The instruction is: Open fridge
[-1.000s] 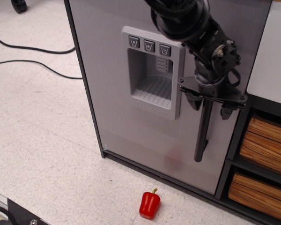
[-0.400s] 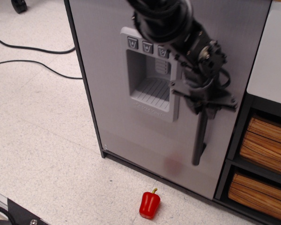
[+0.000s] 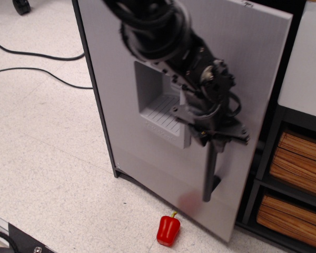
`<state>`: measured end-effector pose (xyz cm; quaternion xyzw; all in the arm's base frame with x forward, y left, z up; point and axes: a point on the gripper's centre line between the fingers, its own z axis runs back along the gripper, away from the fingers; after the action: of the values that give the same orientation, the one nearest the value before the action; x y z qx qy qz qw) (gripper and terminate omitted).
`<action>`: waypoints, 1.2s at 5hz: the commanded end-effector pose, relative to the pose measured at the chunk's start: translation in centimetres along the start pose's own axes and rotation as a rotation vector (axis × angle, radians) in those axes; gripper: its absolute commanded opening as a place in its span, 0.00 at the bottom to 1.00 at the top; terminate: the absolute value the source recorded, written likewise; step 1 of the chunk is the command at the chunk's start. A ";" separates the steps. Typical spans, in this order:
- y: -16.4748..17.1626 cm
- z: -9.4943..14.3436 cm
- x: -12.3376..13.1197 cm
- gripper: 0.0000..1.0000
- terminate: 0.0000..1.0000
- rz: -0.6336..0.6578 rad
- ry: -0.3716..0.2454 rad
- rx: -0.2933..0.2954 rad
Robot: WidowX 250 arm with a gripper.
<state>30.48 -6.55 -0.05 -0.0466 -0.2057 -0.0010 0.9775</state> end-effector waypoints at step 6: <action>-13.1 -3.6 -1.5 1.00 0.00 -0.174 0.154 -0.056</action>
<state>29.82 -19.31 -4.82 -0.0428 -0.1104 -0.0941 0.9885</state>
